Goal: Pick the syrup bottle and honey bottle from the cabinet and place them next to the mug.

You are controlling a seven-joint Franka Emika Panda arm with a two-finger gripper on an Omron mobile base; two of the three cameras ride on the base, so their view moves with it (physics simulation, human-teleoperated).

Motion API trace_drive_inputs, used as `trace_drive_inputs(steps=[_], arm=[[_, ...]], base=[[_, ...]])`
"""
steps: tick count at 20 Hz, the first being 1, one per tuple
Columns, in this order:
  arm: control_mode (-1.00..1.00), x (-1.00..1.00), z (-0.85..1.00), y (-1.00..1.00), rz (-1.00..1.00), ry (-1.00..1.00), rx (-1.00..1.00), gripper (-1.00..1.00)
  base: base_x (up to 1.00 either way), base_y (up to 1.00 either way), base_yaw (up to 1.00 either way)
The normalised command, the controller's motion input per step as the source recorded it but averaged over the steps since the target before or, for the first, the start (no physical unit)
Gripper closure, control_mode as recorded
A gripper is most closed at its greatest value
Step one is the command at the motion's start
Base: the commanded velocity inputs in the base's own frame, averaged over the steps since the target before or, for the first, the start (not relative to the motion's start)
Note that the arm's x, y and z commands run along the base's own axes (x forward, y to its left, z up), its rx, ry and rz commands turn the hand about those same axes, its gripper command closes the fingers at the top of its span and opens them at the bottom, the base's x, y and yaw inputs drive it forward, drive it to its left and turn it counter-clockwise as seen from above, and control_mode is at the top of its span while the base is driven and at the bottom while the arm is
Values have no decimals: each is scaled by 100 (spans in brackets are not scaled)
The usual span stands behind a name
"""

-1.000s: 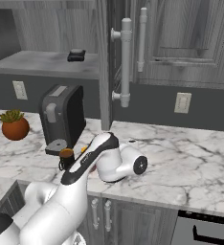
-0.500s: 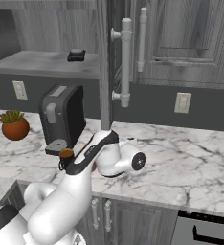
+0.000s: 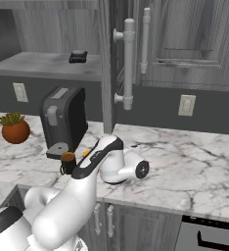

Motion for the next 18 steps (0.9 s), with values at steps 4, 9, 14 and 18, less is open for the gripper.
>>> trace_drive_inputs(steps=[4,9,14,18], arm=[[-100,0,-29,0,0,0,0,100],[-100,0,-30,0,0,0,0,100],[-100,0,-31,0,0,0,-2,100],[-100,0,-14,0,0,0,-2,100]], base=[[0,0,0],[0,0,0],[0,0,0],[0,0,0]])
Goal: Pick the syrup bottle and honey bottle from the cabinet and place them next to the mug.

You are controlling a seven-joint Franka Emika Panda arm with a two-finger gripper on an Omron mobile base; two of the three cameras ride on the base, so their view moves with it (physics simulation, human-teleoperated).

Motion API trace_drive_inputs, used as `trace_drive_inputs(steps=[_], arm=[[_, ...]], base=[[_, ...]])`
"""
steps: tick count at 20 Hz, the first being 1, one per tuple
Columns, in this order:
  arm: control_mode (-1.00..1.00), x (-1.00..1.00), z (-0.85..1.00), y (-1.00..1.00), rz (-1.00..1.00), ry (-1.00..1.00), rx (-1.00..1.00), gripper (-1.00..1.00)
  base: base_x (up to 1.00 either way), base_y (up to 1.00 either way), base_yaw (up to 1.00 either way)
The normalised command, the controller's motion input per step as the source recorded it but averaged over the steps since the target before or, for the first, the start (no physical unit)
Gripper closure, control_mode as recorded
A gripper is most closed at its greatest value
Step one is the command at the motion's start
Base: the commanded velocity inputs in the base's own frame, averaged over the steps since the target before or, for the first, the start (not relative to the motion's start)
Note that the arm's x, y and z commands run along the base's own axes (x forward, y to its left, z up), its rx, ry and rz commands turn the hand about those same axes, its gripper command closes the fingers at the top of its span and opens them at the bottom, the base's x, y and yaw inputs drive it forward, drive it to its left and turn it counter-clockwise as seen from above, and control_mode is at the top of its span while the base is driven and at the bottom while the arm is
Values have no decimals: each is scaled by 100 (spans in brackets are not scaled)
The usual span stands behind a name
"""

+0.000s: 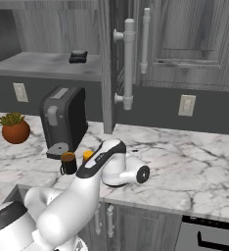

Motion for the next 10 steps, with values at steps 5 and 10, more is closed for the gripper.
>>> trace_drive_inputs(steps=[5,10], arm=[[-100,0,0,0,0,0,-3,100],[-100,0,0,1,0,0,-9,100]], base=[[0,0,0],[0,0,0]])
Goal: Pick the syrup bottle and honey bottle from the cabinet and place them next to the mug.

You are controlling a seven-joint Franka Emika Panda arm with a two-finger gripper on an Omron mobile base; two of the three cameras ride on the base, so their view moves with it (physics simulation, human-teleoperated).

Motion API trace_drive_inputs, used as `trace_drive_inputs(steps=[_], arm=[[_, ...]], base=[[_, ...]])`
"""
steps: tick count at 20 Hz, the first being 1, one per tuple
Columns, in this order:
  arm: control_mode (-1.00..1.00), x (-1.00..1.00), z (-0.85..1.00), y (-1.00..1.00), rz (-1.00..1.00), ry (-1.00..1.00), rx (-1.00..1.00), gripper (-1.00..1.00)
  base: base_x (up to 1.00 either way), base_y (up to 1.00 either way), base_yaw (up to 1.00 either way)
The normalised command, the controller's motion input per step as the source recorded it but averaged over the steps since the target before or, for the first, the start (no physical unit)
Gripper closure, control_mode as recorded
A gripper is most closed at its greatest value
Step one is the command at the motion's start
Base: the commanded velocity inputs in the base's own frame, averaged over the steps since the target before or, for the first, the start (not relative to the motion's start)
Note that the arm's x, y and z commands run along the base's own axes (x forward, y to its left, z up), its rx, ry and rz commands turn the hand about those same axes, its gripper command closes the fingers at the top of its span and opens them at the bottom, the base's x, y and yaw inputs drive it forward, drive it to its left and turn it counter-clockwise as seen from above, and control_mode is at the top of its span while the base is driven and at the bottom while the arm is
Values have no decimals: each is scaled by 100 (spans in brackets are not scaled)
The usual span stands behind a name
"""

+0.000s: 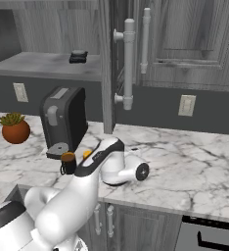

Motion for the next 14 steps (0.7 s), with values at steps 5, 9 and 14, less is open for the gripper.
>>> trace_drive_inputs(steps=[5,9,14], arm=[[-100,0,1,8,0,-4,-6,100],[-100,0,0,7,0,-8,-1,100],[-100,0,0,4,0,-10,0,100]], base=[[0,0,0],[0,0,0],[0,0,0]])
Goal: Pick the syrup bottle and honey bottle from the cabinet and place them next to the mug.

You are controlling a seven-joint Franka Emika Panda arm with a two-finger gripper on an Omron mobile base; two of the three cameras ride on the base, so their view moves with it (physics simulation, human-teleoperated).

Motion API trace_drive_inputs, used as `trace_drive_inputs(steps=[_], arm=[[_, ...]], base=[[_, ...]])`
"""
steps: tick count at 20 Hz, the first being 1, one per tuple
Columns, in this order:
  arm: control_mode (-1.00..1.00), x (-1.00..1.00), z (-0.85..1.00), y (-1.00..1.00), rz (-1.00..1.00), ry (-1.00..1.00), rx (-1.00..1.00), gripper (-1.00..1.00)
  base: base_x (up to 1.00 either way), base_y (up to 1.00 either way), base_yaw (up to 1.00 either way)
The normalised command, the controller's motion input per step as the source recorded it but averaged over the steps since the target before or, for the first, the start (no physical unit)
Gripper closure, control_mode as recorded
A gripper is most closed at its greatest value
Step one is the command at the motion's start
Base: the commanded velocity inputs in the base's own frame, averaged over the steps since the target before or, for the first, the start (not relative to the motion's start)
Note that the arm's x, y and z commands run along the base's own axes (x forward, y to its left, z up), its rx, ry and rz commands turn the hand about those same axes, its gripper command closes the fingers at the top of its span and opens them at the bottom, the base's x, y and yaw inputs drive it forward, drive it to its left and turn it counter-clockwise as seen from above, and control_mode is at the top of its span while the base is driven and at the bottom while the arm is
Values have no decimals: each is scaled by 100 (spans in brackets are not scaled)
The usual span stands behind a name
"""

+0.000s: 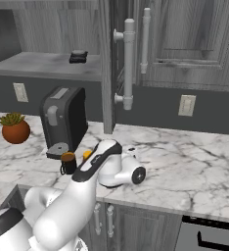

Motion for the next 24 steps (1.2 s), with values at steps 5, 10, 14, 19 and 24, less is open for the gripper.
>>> trace_drive_inputs(steps=[5,10,14,19,24], arm=[[-100,0,0,1,0,-6,0,100],[-100,0,0,0,0,0,0,-100],[-100,0,0,0,0,0,0,-100],[-100,0,0,0,0,0,0,-100],[-100,0,0,0,0,0,0,-100]], base=[[0,0,0],[0,0,0],[0,0,0],[0,0,0],[0,0,0]])
